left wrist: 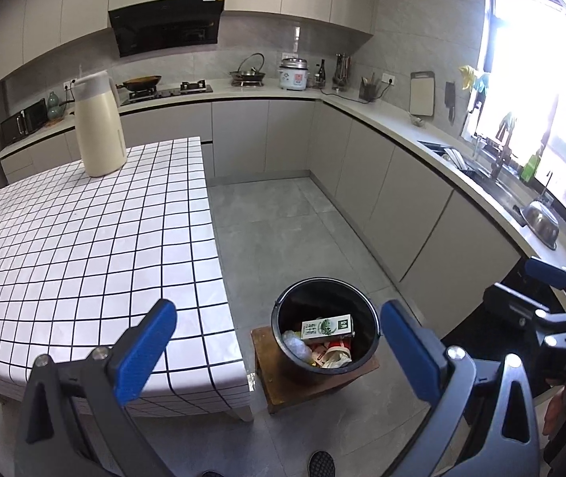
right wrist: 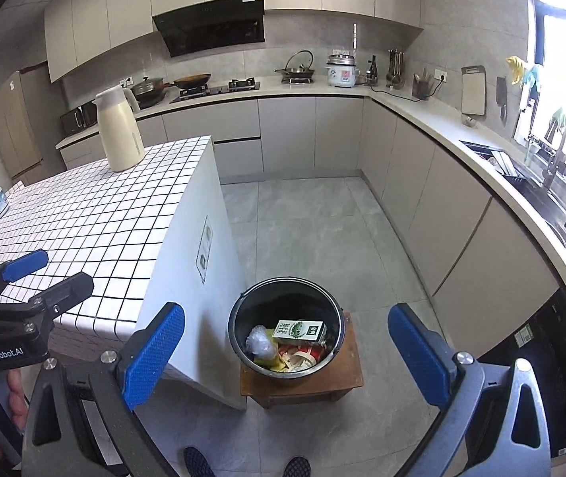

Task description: Collect trash

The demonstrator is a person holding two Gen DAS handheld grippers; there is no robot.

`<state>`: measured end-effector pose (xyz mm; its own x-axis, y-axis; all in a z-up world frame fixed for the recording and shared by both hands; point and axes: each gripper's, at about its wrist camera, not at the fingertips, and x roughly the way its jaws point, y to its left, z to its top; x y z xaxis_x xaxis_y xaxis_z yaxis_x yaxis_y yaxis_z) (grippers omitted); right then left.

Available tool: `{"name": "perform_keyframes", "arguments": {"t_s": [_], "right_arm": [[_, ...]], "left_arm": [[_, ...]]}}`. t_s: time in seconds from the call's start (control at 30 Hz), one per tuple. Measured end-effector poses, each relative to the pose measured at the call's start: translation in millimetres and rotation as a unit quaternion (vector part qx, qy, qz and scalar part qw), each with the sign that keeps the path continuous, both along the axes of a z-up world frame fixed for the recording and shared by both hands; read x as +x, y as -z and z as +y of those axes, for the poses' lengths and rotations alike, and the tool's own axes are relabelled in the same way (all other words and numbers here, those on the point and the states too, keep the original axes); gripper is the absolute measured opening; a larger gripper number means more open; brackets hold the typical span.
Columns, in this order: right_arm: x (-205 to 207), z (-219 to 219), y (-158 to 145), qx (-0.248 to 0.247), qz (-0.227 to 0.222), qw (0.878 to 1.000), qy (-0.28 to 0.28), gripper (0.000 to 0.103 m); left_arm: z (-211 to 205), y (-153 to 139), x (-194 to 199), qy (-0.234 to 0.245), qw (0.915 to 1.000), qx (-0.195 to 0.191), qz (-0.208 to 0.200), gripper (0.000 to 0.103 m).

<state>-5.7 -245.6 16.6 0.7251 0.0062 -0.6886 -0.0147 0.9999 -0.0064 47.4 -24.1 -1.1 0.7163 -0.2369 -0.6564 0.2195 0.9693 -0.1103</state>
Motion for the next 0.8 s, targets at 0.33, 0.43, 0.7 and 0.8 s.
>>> {"name": "perform_keyframes", "arguments": {"t_s": [0.33, 0.43, 0.7, 0.8], "right_arm": [[0.2, 6.1, -3.2, -0.007, -0.003, 1.0, -0.008, 0.103], [-0.1, 4.5, -4.0, -0.007, -0.005, 1.0, -0.008, 0.103], [0.2, 2.3, -3.1, -0.004, -0.005, 1.0, -0.01, 0.103], [-0.1, 1.3, -1.8, -0.004, -0.003, 1.0, -0.011, 0.103]], "left_arm": [[1.9, -0.7, -4.9, -0.004, 1.0, -0.004, -0.005, 0.103], [2.6, -0.4, -5.1, -0.003, 1.0, -0.004, -0.004, 0.103], [-0.8, -2.7, -6.1, 0.0, 1.0, -0.005, -0.006, 0.103], [-3.3, -4.2, -6.4, 0.004, 0.9999, -0.008, -0.007, 0.103]]}}
